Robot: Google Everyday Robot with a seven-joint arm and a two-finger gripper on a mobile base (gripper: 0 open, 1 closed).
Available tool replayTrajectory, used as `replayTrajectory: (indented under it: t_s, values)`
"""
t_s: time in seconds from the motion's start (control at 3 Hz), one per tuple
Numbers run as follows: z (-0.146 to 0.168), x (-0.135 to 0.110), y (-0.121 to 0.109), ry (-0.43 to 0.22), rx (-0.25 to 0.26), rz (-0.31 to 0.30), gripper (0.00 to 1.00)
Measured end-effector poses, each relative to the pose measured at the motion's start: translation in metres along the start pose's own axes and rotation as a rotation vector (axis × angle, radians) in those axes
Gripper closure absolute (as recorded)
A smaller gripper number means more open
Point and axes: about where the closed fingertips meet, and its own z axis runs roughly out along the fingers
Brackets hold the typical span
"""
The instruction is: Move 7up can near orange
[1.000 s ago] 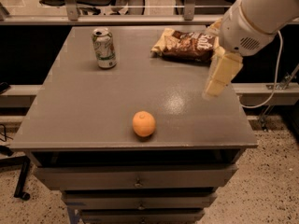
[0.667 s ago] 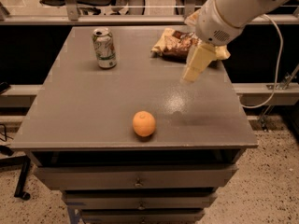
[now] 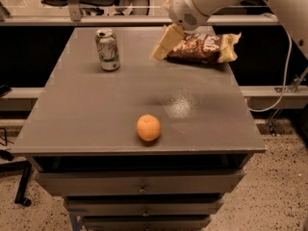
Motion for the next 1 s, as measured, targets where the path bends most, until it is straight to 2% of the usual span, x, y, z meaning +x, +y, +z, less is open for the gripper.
replayTrajectory:
  t_s: [0.33, 0.67, 1.0]
  values:
    - [0.0436, -0.0158, -0.0004, -0.089, -0.069, 0.096, 0.0]
    - [0.0438, -0.0159, -0.0003, -0.09, -0.069, 0.096, 0.0]
    - [0.0524, -0.0257, -0.0021, -0.157, -0.046, 0.097, 0.0]
